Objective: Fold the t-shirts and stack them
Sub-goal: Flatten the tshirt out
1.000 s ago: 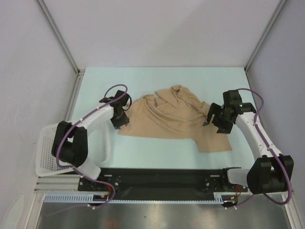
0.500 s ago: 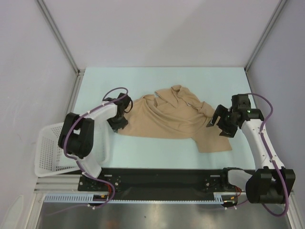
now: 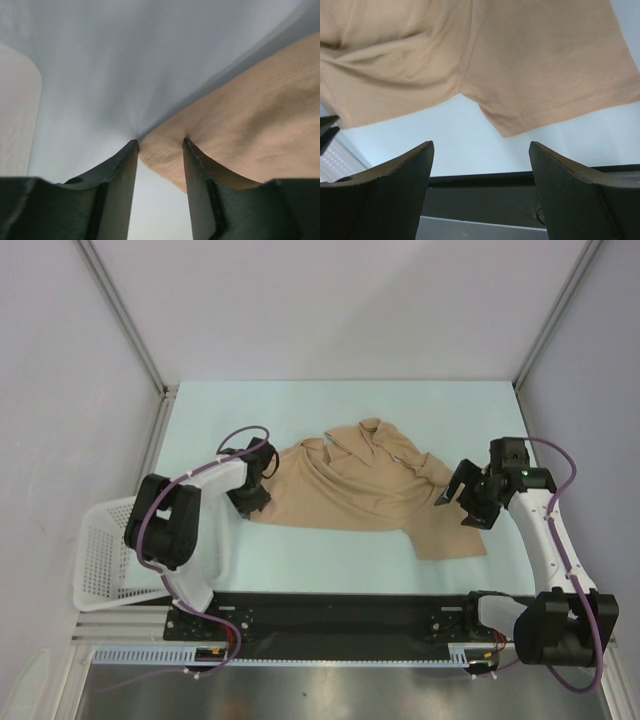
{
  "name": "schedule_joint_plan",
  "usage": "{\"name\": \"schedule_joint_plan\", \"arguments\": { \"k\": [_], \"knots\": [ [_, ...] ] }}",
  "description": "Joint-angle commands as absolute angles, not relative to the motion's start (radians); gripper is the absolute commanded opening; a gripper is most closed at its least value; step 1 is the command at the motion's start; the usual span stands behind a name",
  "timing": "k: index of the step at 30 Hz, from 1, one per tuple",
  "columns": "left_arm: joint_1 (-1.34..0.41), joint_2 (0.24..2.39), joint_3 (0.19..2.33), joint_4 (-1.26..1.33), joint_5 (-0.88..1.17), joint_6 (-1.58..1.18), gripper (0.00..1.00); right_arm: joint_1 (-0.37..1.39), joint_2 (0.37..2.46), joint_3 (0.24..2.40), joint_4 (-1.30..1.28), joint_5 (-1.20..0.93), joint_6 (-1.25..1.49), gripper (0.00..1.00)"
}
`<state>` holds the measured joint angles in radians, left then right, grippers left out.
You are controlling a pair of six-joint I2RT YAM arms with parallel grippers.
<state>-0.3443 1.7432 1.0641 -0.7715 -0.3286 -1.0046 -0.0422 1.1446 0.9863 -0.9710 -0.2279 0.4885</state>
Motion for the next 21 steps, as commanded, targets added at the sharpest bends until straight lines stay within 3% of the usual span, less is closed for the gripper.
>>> {"name": "schedule_joint_plan", "arguments": {
  "k": [1, 4, 8, 12, 15, 21],
  "knots": [
    [-0.321, 1.781, 1.012, -0.79, -0.347, -1.014, 0.45, -0.084, 1.158, 1.017, -0.994, -0.23, 0.531, 0.84],
    [-0.321, 1.772, 1.022, -0.802, -0.356, -0.996, 0.14, -0.133, 1.175, 0.986, -0.999, -0.197, 0.541, 0.83],
    [-0.321, 1.737, 1.02, -0.782, -0.367, -0.953, 0.0, -0.238, 1.207, 0.924, -0.991, -0.189, 0.552, 0.82],
    [-0.325, 1.669, 1.019, -0.762, -0.367, -0.887, 0.0, -0.304, 1.245, 0.878, -0.977, -0.175, 0.549, 0.78],
    [-0.347, 1.637, 1.029, -0.73, -0.4, -0.838, 0.0, -0.354, 1.287, 0.874, -0.986, -0.137, 0.52, 0.64],
    [-0.357, 1.531, 0.967, -0.507, -0.295, -0.678, 0.0, -0.436, 1.37, 0.85, -0.933, -0.154, 0.483, 0.58]
  ]
}}
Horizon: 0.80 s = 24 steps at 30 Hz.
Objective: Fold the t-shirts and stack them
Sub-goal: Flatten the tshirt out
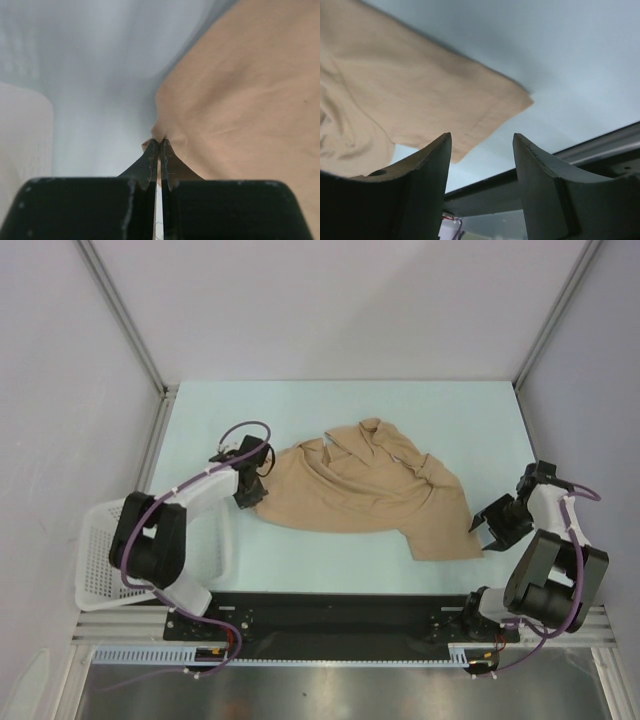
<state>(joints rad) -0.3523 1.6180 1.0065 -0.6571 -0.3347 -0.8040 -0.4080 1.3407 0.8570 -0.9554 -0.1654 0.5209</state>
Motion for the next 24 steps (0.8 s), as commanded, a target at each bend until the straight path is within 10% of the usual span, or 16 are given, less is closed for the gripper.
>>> {"name": "schedule_joint_plan", "arguments": {
  "k": [1, 24],
  "knots": [
    [-0.362, 1.502, 0.963, -0.494, -0.296, -0.661, 0.0, -0.434, 1.382, 0.859, -0.937, -0.093, 0.473, 0.58],
    [-0.371, 1.443, 0.982, -0.474, -0.241, -0.604, 0.0, -0.382, 1.433, 0.756, -0.767, 0.041, 0.592, 0.53]
  ]
}}
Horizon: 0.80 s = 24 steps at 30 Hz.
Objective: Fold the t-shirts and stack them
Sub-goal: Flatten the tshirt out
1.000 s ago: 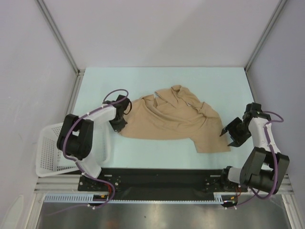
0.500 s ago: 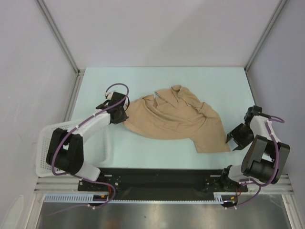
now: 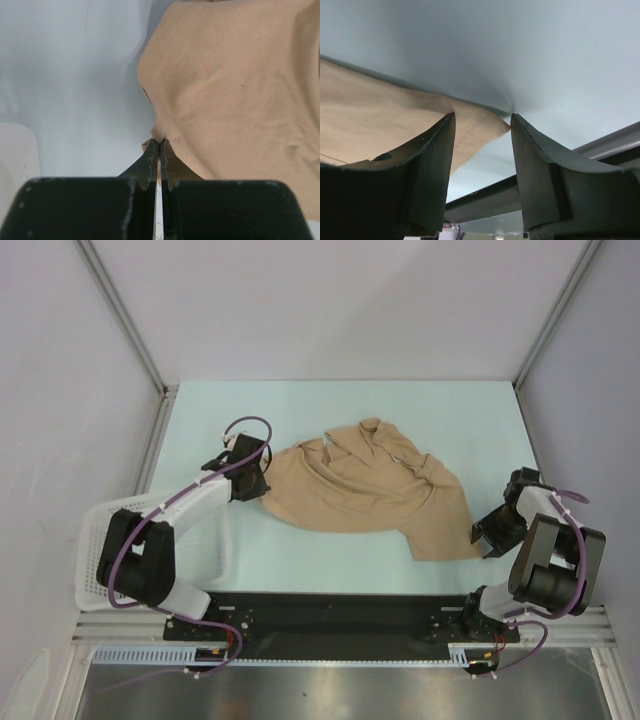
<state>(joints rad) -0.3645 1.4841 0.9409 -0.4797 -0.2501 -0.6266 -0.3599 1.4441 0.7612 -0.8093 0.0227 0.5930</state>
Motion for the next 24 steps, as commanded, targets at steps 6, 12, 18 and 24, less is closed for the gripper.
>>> {"name": "schedule_joint_plan", "arguments": {
  "k": [6, 12, 18, 24],
  "knots": [
    [-0.371, 1.439, 0.979, -0.488, -0.238, -0.604, 0.0, -0.376, 1.477, 0.738, -0.732, 0.011, 0.613, 0.48],
    [-0.371, 1.439, 0.977, -0.492, -0.241, -0.606, 0.0, -0.345, 1.47, 0.701, -0.718, 0.012, 0.658, 0.39],
    [-0.371, 1.422, 1.011, -0.515, -0.241, -0.606, 0.0, -0.342, 1.444, 0.741, -0.739, 0.044, 0.627, 0.06],
    [-0.371, 1.382, 1.071, -0.552, -0.253, -0.584, 0.0, -0.353, 1.35, 0.949, -0.831, 0.078, 0.598, 0.0]
  ]
}}
